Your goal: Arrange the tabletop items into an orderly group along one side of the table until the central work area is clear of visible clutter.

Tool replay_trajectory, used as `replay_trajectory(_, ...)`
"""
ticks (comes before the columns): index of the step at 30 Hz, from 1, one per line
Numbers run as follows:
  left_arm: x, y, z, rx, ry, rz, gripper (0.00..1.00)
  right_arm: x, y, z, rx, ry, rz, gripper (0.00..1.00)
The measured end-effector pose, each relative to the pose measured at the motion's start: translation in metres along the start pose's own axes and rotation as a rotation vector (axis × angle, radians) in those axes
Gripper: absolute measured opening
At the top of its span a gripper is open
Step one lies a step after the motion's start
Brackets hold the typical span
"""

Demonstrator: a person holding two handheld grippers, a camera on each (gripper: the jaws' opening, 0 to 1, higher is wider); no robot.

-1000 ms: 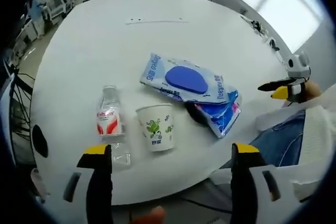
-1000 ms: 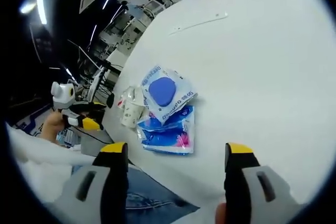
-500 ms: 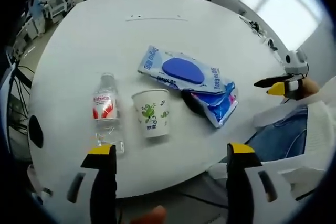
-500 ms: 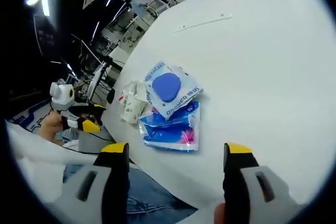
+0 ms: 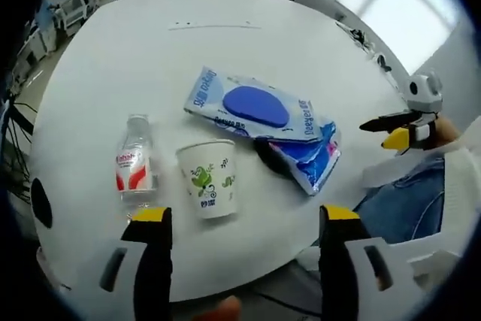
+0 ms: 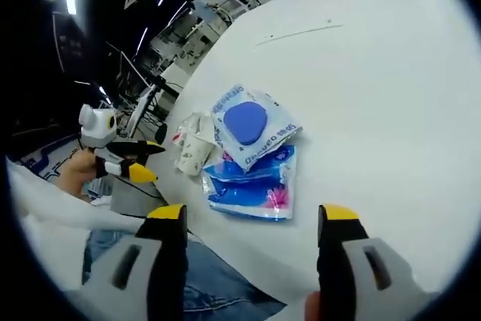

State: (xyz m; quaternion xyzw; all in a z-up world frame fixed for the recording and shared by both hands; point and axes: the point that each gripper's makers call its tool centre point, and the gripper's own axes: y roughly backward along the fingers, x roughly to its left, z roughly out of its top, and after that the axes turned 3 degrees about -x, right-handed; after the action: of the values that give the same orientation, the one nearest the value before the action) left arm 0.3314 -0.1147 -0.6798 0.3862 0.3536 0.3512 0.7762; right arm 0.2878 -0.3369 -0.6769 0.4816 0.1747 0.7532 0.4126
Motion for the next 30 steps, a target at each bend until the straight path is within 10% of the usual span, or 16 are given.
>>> replay_trajectory(17, 0.012, -0.018, 0.014, -0.049, 0.044, -0.001, 0.77, -0.012, -0.012, 0.008, 0.029, -0.018, 0.001, 0.66)
replay_trajectory(30, 0.023, -0.045, 0.068, -0.095, 0.022, -0.035, 0.74, -0.019, -0.037, 0.036, -0.008, -0.100, 0.037, 0.60)
